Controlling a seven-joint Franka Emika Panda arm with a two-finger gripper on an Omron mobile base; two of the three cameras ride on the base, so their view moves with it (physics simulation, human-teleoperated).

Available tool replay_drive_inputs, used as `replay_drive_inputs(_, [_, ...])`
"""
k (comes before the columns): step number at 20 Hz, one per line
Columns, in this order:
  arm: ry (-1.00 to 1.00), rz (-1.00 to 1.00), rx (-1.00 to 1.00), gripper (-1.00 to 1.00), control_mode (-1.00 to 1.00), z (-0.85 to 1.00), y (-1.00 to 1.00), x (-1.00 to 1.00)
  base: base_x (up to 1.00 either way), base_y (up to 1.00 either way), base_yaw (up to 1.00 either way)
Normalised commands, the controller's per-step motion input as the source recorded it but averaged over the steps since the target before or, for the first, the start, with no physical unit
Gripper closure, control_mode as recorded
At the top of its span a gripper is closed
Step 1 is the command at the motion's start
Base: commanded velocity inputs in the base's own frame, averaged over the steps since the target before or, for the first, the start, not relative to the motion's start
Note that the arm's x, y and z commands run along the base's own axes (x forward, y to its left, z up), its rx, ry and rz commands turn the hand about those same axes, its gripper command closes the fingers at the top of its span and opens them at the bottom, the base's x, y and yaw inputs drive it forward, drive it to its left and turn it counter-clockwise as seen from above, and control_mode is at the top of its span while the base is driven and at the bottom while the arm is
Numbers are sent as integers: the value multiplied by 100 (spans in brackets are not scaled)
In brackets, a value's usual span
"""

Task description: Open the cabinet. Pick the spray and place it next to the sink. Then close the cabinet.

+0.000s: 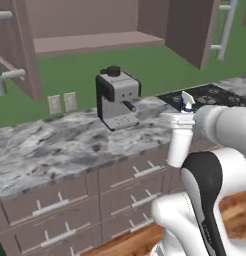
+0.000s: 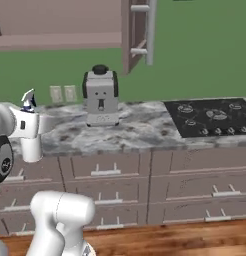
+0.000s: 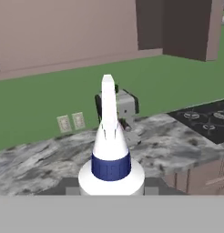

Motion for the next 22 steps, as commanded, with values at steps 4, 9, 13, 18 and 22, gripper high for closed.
replay_drive_inputs(4, [0, 0, 0, 100, 100, 0, 0, 0, 0, 4, -100])
replay_drive_inputs(9, [0, 0, 0, 100, 100, 0, 0, 0, 0, 2, -100])
replay_drive_inputs(13, [0, 0, 0, 100, 100, 0, 0, 0, 0, 3, -100])
replay_drive_inputs(18, [0, 0, 0, 100, 100, 0, 0, 0, 0, 6, -100])
replay_drive_inputs(22, [0, 0, 0, 100, 100, 0, 0, 0, 0, 6, -100])
